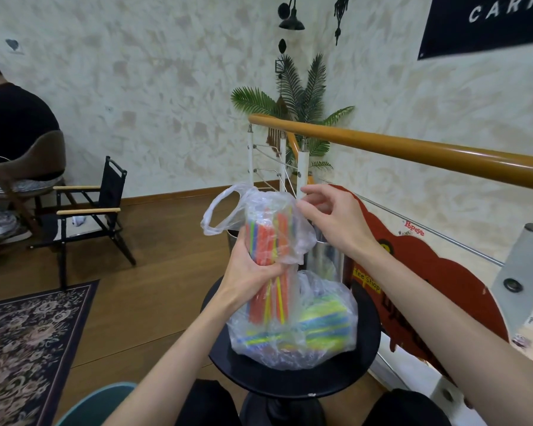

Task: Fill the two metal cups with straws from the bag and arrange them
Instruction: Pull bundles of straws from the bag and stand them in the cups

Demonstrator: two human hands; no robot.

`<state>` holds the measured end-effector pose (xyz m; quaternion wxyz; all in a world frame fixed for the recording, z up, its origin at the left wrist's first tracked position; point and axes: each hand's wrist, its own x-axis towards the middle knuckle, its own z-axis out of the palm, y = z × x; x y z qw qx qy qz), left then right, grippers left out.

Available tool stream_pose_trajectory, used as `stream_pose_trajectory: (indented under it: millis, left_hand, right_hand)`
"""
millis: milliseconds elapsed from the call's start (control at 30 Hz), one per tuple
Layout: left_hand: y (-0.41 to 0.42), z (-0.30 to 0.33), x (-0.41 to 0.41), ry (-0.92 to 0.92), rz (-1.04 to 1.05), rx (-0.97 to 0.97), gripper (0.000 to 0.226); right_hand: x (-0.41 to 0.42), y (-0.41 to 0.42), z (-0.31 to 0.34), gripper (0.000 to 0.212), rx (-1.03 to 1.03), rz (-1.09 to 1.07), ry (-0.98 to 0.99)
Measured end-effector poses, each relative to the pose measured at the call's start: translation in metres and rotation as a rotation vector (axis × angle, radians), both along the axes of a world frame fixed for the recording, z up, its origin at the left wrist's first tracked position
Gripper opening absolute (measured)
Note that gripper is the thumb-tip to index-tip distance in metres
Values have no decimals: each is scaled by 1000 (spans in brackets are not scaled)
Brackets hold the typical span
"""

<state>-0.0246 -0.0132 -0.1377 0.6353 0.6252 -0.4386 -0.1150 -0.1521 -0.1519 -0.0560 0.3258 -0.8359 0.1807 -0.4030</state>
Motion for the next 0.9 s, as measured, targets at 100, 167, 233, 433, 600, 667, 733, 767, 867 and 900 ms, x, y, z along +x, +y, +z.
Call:
stream_pose_trajectory:
  millis: [100, 167, 233, 433, 600, 667, 733, 767, 867, 900]
  left_hand:
    - [1, 1, -1, -10, -4, 3, 85]
    - [2, 1, -1, -11, -6, 4, 87]
    - [4, 1, -2, -8, -8, -2, 88]
    - [4, -2, 0, -10, 5, -7, 80]
    - [5, -2, -1, 0, 0, 6, 81]
    - [6, -1, -1, 0, -4, -2, 81]
    - [6, -1, -1, 0, -8, -11, 80]
    - [6, 0, -2, 2, -9, -15, 81]
    - [5, 0, -3, 0, -10, -24, 83]
    - [4, 0, -3, -1, -13, -25, 84]
  right_hand:
    - [4, 0, 3, 14, -102, 26, -31]
    - [4, -1, 0, 8, -162, 4, -33]
    - [3, -2, -5, 9, -229, -49, 15]
    - [-1, 1, -28, 16, -108, -96, 259]
    - [-6, -8, -27, 14, -2, 44, 560]
    - [-8, -10, -17, 26, -50, -26, 422]
    - [-9, -5, -7, 35, -12, -43, 173]
    - [-9, -2, -3, 34, 1, -28, 81]
    - [-6, 8, 0, 32, -15, 20, 16]
    - [-5, 10, -1, 32, -33, 29, 29]
